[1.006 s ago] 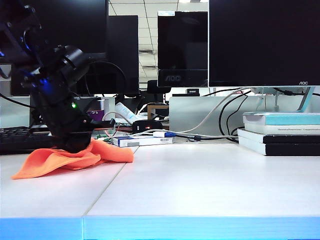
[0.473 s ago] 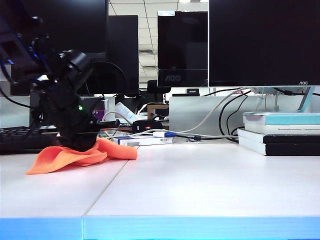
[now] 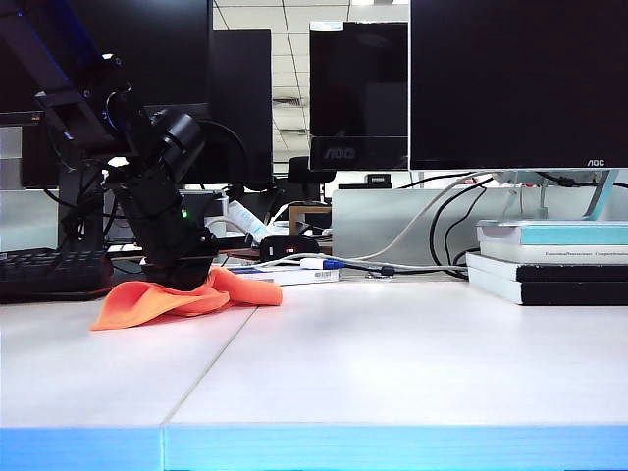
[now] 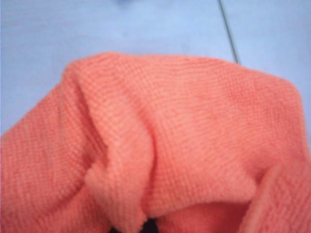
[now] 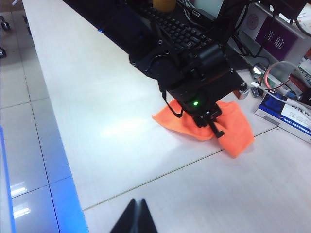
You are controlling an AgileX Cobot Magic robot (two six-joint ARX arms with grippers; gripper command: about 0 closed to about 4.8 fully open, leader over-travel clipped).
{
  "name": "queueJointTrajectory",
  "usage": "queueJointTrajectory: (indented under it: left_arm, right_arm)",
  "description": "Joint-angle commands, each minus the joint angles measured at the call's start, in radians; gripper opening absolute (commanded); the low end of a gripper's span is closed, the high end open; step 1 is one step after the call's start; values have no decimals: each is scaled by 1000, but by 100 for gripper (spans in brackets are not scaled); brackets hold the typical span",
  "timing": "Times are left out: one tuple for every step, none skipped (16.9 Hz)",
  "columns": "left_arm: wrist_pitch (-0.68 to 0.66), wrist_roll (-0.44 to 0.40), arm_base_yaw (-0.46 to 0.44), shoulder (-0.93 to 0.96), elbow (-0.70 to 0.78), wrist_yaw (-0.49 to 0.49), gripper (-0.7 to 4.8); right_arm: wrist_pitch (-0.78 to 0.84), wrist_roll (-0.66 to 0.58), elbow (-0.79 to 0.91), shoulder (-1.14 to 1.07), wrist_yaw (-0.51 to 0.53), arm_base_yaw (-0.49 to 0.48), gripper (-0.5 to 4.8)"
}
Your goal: Wipe the table from back to front using the rag.
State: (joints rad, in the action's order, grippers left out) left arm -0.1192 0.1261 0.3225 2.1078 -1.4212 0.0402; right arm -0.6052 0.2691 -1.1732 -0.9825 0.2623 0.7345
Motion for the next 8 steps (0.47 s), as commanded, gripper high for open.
queueJointTrajectory:
  left_arm:
    - [-68,35,-24,45,-28,9,-6]
    - [-78,35,-30,55,-45,8,-6]
    - [-82,35,-40,65,-65,8,-6]
    - [-85,34,-43,74,-85,9,-6]
    - [-86,32,-51,80,-105,8,-6]
    - [-89,30,-54,91,-129,8,-6]
    - [-101,23,-56,111,-168,9,-6]
    - [-114,4,-56,136,-208,9,-6]
  right_arm:
    - [3,-10,-4,3,2,2,-1]
    - [3,-11,-4,3,2,2,-1]
    - [3,-11,-4,3,2,2,-1]
    - [3,-11,-4,3,2,2,-1]
    - [3,-11,-4,3,2,2,-1]
    - [3,-11,-4,3,1,2,-1]
    - [3,-11,-4,3,1,2,-1]
    - [3,-11,-4,3,1,2,-1]
